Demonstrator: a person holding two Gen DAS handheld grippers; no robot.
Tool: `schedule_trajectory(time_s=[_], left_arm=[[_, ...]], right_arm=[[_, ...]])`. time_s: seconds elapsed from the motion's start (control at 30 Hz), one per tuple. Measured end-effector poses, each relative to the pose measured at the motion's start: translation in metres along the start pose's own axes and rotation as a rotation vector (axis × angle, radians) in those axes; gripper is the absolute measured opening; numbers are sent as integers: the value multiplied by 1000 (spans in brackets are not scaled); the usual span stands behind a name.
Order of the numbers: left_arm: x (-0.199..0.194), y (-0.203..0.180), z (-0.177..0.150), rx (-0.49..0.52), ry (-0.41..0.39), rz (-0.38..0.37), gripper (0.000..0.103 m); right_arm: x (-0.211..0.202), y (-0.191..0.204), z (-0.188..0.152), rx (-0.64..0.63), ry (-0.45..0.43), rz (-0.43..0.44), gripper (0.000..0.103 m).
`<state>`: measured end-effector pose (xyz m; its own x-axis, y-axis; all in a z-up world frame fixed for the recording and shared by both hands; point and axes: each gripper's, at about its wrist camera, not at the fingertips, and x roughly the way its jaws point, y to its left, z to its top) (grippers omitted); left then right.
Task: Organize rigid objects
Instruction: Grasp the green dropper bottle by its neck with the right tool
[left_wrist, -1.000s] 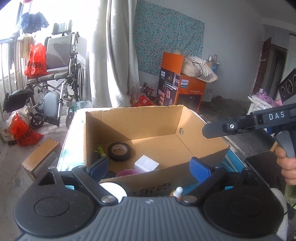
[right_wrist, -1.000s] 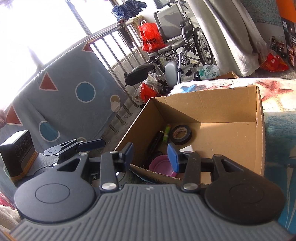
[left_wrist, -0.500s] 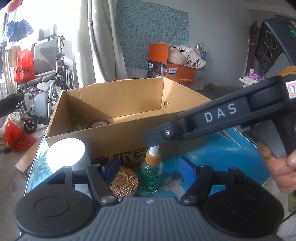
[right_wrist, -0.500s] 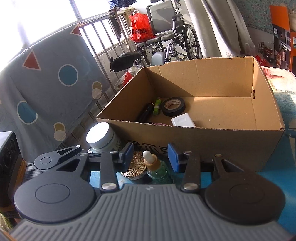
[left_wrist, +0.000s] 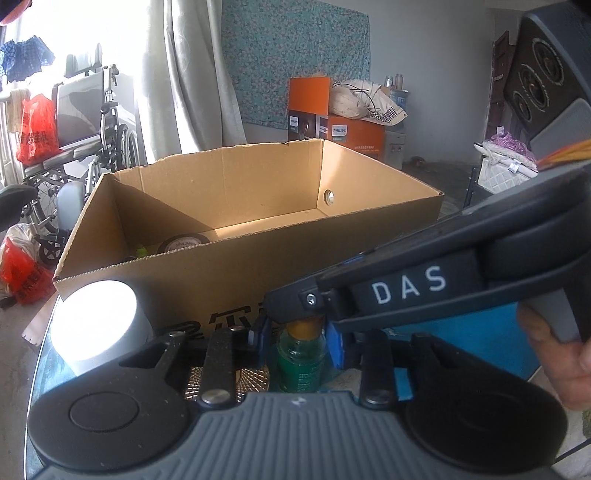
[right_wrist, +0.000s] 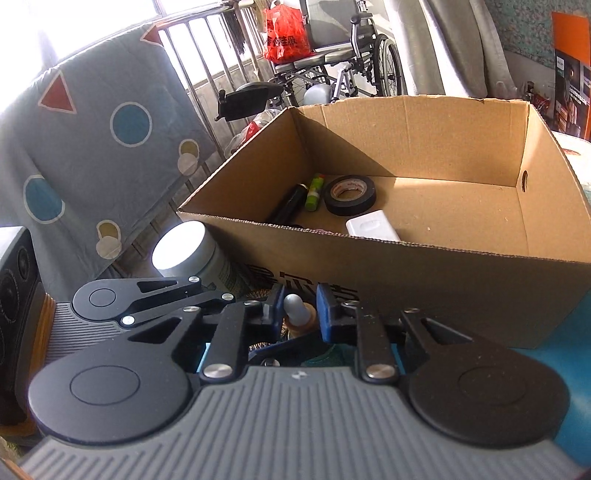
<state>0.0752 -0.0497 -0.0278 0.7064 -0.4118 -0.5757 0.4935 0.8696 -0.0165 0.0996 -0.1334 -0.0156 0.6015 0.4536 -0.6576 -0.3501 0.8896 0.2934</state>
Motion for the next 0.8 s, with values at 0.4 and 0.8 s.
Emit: schedule_trajectory(time_s=[0.4, 0.8], left_arm=[[11, -6, -3, -6, 51, -4, 34], [14, -11, -7, -34, 68, -53, 34]], right_arm=[[-4, -12, -1, 36, 0, 20, 18], [-11, -20, -7, 62, 0, 9, 19]])
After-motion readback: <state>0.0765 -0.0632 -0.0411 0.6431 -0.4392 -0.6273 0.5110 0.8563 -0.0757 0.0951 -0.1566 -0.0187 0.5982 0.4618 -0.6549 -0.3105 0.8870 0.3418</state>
